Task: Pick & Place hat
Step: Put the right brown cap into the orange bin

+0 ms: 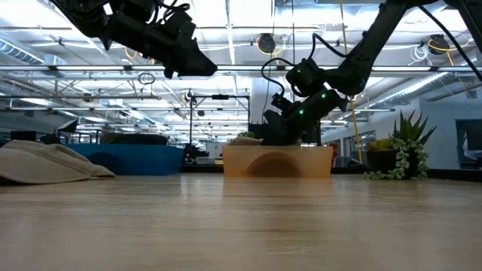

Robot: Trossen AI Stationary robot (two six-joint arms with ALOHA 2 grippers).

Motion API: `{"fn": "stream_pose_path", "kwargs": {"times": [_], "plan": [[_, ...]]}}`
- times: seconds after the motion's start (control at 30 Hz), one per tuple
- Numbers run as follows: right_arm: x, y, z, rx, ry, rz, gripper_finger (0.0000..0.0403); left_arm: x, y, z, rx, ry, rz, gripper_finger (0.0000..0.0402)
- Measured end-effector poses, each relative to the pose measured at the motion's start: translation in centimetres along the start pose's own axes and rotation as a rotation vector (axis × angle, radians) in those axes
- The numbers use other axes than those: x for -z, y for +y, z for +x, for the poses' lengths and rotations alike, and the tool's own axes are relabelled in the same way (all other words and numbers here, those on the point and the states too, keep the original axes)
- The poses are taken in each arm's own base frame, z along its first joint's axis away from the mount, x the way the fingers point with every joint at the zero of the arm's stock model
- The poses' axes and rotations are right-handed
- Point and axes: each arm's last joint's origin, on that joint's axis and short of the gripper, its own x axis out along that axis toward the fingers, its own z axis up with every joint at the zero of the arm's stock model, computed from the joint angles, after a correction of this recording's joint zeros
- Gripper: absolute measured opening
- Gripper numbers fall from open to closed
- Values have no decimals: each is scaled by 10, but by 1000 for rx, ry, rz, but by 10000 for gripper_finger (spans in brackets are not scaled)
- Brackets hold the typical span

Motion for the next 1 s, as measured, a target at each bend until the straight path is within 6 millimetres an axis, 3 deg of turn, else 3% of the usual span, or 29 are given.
{"fn": "stream_pose_path", "kwargs": {"times": [0.23,0.53,0.7,0.9,1.0], "plan": [[7,-1,-2,-8,-30,-17,93,0,-1,0,4,-2,-7,124],[-22,4,-36,-29,-146,-40,93,0,-1,0,3,-4,6,124],[-27,4,-46,-25,-143,-63,93,0,-1,0,2,-3,6,124],[-26,-1,-45,129,-149,-112,93,0,-1,0,2,-3,2,124],[-14,-8,-41,204,-113,-103,93,0,-1,0,2,-3,0,124]]}}
